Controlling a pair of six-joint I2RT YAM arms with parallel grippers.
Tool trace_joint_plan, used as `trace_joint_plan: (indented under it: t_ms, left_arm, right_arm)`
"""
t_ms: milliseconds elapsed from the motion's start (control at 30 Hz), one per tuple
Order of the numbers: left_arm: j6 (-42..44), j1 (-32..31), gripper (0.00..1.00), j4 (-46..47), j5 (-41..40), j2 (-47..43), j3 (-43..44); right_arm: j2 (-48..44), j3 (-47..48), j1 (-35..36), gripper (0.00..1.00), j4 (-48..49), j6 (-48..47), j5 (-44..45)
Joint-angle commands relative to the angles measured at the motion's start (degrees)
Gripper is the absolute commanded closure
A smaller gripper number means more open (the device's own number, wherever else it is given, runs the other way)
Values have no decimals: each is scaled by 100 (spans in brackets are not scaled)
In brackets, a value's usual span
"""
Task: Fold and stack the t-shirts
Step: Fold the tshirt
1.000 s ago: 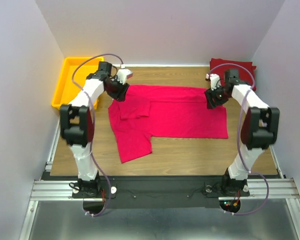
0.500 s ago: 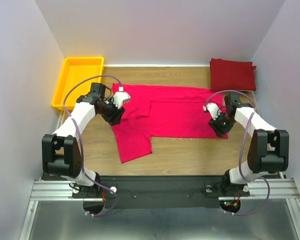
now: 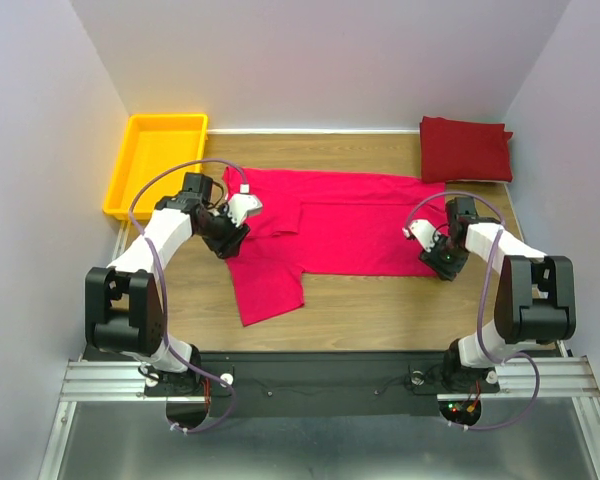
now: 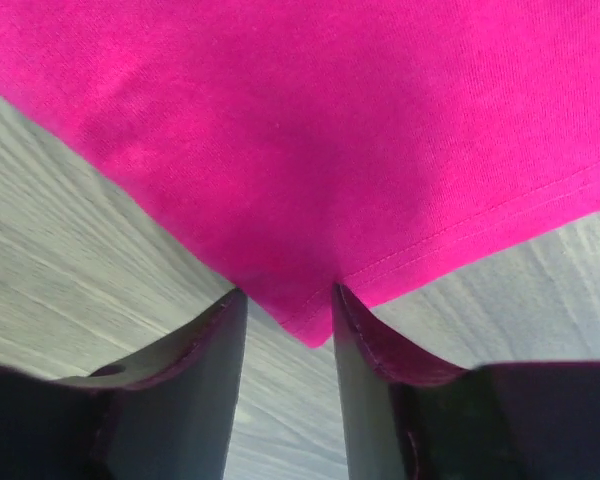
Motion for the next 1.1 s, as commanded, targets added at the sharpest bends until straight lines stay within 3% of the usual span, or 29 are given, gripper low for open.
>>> trace_joint_plan:
  t_ms: [0,167,400,667,733,833,933,1067]
  left_arm:
    - [522,-45,44,-171,169,-201,-284]
    - [928,-370,44,-6,-137,-746,-987]
    - [656,-748,43,821,-832,-765,-1647]
    - [453,-1372,46,1629,-1315,-440,-2095]
    - [488,-1416,52,1622,-1395,-326,-2122]
    - [576,-1408,82,1228,-1404,-307,-2105]
    - [559,-1346,100,840,-1246,-491,-1903]
    - [541,-1328,100,174,-1132,-1114,-1622]
  right_arm:
    - [59,-232,0,58,365,-227,213]
    - [-55,-294,0,71,409,-157,170]
    - [-29,-250,0,96,409,-86,178]
    - [32,-197,0,99,409,1,143]
    - [32,-188,0,99,400,2,152]
    - [-125,-197,0,99,383,-7,213]
    - [-292,-232,0,100,322,-69,292]
    - [-626,-320,0,99,207,-121,459]
